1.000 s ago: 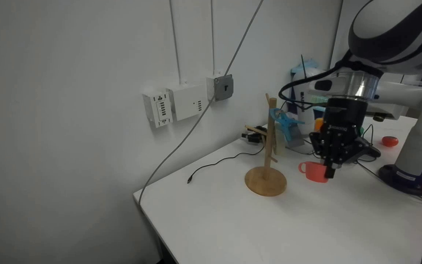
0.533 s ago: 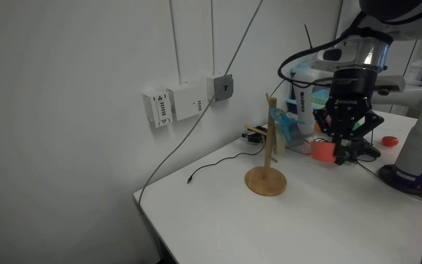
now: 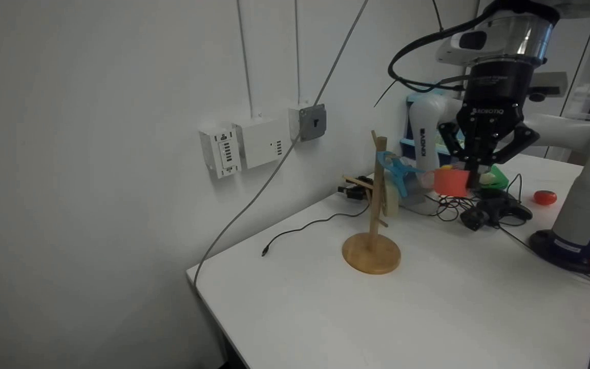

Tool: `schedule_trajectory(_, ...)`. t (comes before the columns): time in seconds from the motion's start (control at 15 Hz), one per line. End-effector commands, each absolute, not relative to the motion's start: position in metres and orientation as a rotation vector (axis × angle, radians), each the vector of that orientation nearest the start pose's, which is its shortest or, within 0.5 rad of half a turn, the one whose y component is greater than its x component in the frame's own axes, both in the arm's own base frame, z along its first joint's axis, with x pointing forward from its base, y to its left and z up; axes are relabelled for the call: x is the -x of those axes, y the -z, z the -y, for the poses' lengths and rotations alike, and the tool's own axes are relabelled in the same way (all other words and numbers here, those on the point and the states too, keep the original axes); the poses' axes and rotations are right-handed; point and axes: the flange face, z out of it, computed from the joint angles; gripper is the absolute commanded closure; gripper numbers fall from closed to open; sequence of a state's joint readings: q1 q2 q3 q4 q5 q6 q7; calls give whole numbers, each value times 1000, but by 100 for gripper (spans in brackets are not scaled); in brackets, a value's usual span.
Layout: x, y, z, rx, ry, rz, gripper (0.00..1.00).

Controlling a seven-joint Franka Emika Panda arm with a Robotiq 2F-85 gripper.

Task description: Hang the cup on the wooden stand

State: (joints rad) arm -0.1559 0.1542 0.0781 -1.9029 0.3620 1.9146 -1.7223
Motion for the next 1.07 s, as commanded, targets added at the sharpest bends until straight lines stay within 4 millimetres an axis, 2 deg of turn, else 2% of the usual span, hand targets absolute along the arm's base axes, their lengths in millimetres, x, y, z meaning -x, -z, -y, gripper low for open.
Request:
schedule_trajectory(0.0,-582,-412,21,2055,253,1909,95)
schedule_trajectory(0.33,-582,-407,21,2053,244,1903,95)
schedule_trajectory(0.4,-582,-407,21,2053,244,1903,99)
schedule_trajectory(0.53,-587,-413,28,2028,228,1939,99)
schedule_trajectory(0.73,-590,-423,41,1935,183,2025,99)
schedule_trajectory(1.0,-591,-435,56,1679,184,2105,99)
